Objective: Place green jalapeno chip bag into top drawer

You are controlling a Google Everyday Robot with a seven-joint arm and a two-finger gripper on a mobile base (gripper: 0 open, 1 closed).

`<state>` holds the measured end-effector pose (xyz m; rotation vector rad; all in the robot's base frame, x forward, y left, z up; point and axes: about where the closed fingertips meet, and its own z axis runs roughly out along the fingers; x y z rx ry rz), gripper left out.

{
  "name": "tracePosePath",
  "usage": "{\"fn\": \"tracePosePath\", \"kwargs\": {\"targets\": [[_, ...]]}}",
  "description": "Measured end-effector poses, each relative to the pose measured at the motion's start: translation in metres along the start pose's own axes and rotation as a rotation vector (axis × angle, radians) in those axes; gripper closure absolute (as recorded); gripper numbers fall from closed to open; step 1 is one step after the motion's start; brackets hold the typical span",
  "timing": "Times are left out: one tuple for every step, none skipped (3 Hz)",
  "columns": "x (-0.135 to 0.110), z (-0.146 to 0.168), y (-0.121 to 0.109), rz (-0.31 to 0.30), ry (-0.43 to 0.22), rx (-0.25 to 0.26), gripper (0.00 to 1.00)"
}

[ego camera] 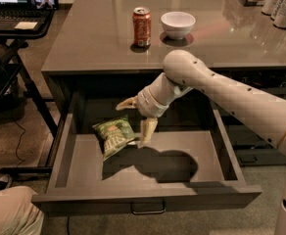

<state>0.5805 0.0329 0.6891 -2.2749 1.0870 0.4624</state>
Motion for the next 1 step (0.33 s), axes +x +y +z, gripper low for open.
{"fn": "tracePosePath", "kwargs": {"targets": [[0.0, 0.0, 0.0, 0.0, 0.0, 0.0, 0.0]]}}
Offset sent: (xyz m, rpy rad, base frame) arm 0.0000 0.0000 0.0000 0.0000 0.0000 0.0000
